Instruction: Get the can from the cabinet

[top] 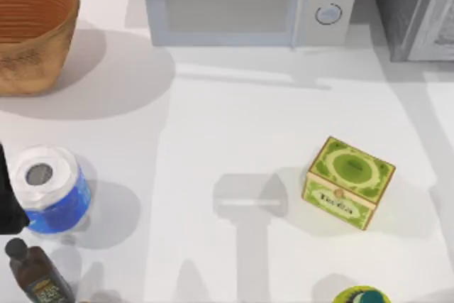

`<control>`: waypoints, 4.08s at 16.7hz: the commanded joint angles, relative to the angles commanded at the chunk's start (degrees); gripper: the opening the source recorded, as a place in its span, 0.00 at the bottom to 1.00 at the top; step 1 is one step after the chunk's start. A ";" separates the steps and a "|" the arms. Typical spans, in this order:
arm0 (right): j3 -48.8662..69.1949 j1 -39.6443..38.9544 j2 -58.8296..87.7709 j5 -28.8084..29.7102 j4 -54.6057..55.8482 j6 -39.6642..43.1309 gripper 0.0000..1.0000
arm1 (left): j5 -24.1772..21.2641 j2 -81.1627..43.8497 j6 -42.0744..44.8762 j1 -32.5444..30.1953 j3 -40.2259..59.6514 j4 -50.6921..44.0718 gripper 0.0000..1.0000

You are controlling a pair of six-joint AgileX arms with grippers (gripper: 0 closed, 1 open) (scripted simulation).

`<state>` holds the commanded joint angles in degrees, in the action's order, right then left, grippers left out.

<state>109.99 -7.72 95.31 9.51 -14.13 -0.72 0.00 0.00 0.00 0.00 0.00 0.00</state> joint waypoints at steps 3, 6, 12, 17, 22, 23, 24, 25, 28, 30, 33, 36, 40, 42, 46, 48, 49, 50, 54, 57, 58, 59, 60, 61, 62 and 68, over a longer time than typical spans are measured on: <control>2.19 0.41 2.19 -0.37 -0.03 0.00 1.00 | 0.00 0.00 0.00 0.00 0.00 0.00 1.00; 2.19 0.41 2.19 -0.37 -0.03 0.00 1.00 | 0.00 0.00 0.00 0.00 0.00 0.00 1.00; 2.19 0.41 2.19 -0.37 -0.03 0.00 0.55 | 0.00 0.00 0.00 0.00 0.00 0.00 1.00; 2.19 0.41 2.19 -0.37 -0.03 0.00 0.17 | 0.00 0.00 0.00 0.00 0.00 0.00 1.00; 2.19 0.41 2.19 -0.37 -0.03 0.00 0.00 | 0.00 0.00 0.00 0.00 0.00 0.00 1.00; 2.19 0.41 2.19 -0.37 -0.03 0.00 0.00 | 0.00 0.00 0.00 0.00 0.00 0.00 1.00; 2.19 0.41 2.19 -0.37 -0.03 0.00 0.00 | 0.00 0.00 0.00 0.00 0.00 0.00 1.00; 2.19 0.41 2.19 -0.37 -0.03 0.00 0.00 | 0.00 0.00 0.00 0.00 0.00 0.00 1.00; 2.18 0.33 2.14 -0.39 -0.04 -0.07 0.00 | 0.00 0.00 0.00 0.00 0.00 0.00 1.00; 1.83 -0.07 1.24 -0.10 -0.92 -0.05 0.00 | 0.00 0.00 0.00 0.00 0.00 0.00 1.00; 0.48 -2.17 -4.55 1.65 -5.85 -0.01 0.00 | 0.00 0.00 0.00 0.00 0.00 0.00 1.00; -1.14 -4.90 -14.40 4.37 -12.82 0.02 0.00 | 0.00 0.00 0.00 0.00 0.00 0.00 1.00; -2.74 -7.85 -23.06 7.37 -20.33 0.04 0.00 | 0.00 0.00 0.00 0.00 0.00 0.00 1.00; -2.84 -8.19 -23.79 7.71 -21.04 0.04 0.00 | 0.00 0.00 0.00 0.00 0.00 0.00 1.00; -2.69 -7.93 -23.73 7.59 -20.89 -0.04 0.00 | 0.00 0.00 0.00 0.00 0.00 0.00 1.00; -4.53 -7.60 -25.13 7.29 -20.19 -0.02 0.00 | 0.00 0.00 0.00 0.00 0.00 0.00 1.00; -6.36 -7.29 -26.47 6.96 -19.50 -0.01 0.00 | 0.00 0.00 0.00 0.00 0.00 0.00 1.00; -8.81 -6.92 -28.22 6.54 -18.62 0.00 0.00 | 0.00 0.00 0.00 0.00 0.00 0.00 1.00; -24.65 -4.76 -38.69 3.96 -13.45 0.09 0.00 | 0.00 0.00 0.00 0.00 0.00 0.00 1.00; -42.51 -2.50 -49.37 1.37 -8.28 0.20 0.00 | 0.00 0.00 0.00 0.00 0.00 0.00 1.00; -49.24 -1.66 -53.28 0.45 -6.43 0.24 0.00 | 0.00 0.00 0.00 0.00 0.00 0.00 1.00; -56.17 -0.80 -57.25 -0.49 -4.54 0.29 0.00 | 0.00 0.00 0.00 0.00 0.00 0.00 1.00; -63.15 0.08 -61.22 -1.43 -2.64 0.34 0.00 | 0.00 0.00 0.00 0.00 0.00 0.00 1.00; -69.99 0.97 -65.16 -2.37 -0.73 0.39 0.00 | 0.00 0.00 0.00 0.00 0.00 0.00 1.00; -76.51 1.85 -69.05 -3.31 1.16 0.44 0.00 | 0.00 0.00 0.00 0.00 0.00 0.00 1.00; -103.84 6.37 -89.46 -8.12 11.09 0.67 0.00 | 0.00 0.00 0.00 0.00 0.00 0.00 1.00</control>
<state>6.15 -1.35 5.85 1.39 -3.05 -0.05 0.00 0.00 0.00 0.00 0.00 0.00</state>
